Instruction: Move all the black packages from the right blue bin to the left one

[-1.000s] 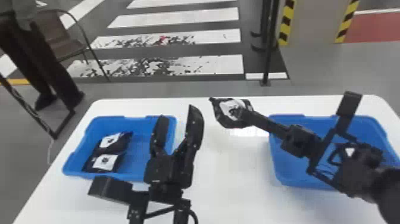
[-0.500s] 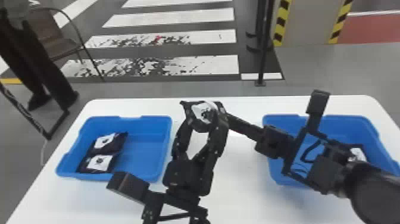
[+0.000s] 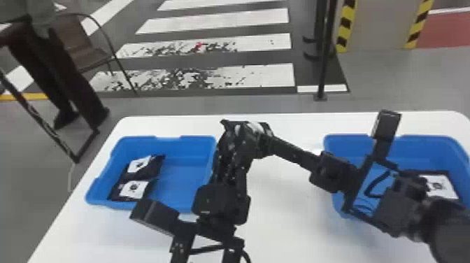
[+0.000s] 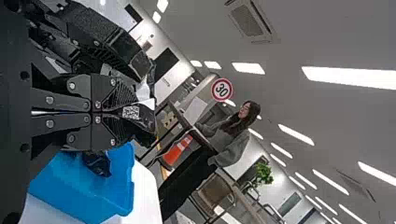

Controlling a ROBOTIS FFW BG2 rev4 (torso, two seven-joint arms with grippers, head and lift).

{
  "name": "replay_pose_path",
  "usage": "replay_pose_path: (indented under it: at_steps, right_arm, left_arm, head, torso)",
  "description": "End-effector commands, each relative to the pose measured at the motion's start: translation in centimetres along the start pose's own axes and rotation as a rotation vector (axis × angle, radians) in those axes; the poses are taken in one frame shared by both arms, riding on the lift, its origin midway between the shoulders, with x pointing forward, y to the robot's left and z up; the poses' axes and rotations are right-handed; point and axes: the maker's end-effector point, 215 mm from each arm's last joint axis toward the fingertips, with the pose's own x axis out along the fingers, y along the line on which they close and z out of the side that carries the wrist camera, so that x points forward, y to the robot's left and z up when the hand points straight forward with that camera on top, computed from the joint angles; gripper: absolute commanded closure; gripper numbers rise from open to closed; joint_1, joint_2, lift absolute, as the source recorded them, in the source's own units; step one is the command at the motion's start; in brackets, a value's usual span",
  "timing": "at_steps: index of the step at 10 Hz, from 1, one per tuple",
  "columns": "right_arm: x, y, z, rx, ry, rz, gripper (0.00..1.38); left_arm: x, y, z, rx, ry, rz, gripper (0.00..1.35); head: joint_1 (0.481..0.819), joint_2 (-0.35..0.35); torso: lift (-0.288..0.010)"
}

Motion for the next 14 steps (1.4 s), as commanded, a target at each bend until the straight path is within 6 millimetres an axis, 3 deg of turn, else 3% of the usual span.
replay_pose_path:
  at_steps: [1, 3, 4, 5, 6, 7, 8, 9, 10, 11, 12, 13, 14]
  right_arm:
    - [-0.1, -0.2, 0.2, 0.008, -0.013, -0.002, 1.23]
    - [-0.1, -0.4, 0.5, 0.005, -0.027, -0.004, 1.23]
    - [-0.3, -0.9, 0.4, 0.008, -0.030, -0.014, 1.07]
    - [-0.6, -1.6, 0.8, -0.012, -0.043, -0.030, 0.60]
    - [-1.6, -2.6, 1.4, -0.024, -0.065, -0.057, 0.16]
    - [-3.4, -4.5, 2.2, -0.039, -0.086, -0.109, 0.03]
    - [-4.8, -5.7, 2.4, -0.038, -0.102, -0.143, 0.12]
    - [-6.1, -6.7, 3.0, -0.049, -0.121, -0.174, 0.13]
    - [-7.0, -7.7, 3.8, -0.091, -0.124, -0.211, 0.13]
    - [-7.7, -8.3, 4.3, -0.121, -0.123, -0.237, 0.13]
    - [-8.1, -8.7, 4.6, -0.130, -0.128, -0.250, 0.13]
    - [-8.9, -9.2, 5.1, -0.146, -0.130, -0.270, 0.13]
    - [-9.7, -9.8, 5.6, -0.176, -0.129, -0.299, 0.13]
  left_arm:
    - [0.0, 0.5, -0.2, 0.008, 0.011, 0.009, 1.22]
    - [0.1, 0.1, -0.6, 0.018, 0.029, -0.014, 1.22]
    - [0.3, 0.7, 0.3, 0.053, 0.008, -0.012, 1.22]
    - [0.7, 3.0, 1.5, 0.146, -0.011, 0.014, 1.22]
    - [1.0, 6.8, 2.4, 0.280, -0.024, 0.060, 1.22]
    - [0.9, 12.8, 3.4, 0.470, -0.022, 0.140, 1.22]
    - [0.6, 17.5, 5.2, 0.693, -0.017, 0.202, 1.21]
    - [0.2, 22.1, 5.2, 0.813, 0.035, 0.261, 1.22]
    - [-0.5, 25.4, 5.5, 0.876, 0.073, 0.317, 1.21]
    - [-0.9, 27.1, 5.5, 0.871, 0.096, 0.361, 1.21]
    - [-1.1, 27.6, 4.1, 0.780, 0.120, 0.393, 0.98]
    - [-1.1, 27.4, 3.6, 0.712, 0.114, 0.398, 0.39]
    - [-1.1, 26.5, 3.3, 0.667, 0.094, 0.386, 0.05]
  head:
    - [0.695, 0.197]
    - [0.695, 0.197]
    - [0.695, 0.191]
    - [0.695, 0.191]
    - [0.695, 0.198]
    - [0.695, 0.217]
    - [0.695, 0.244]
    - [0.695, 0.261]
    - [0.695, 0.291]
    - [0.695, 0.313]
    - [0.695, 0.327]
    - [0.695, 0.328]
    - [0.695, 0.316]
  torso:
    - [-0.154]
    - [-0.154]
    - [-0.154]
    - [-0.154]
    - [-0.154]
    - [-0.154]
    - [-0.154]
    - [-0.154]
    - [-0.154]
    - [-0.154]
    - [-0.154]
    - [-0.154]
    - [-0.154]
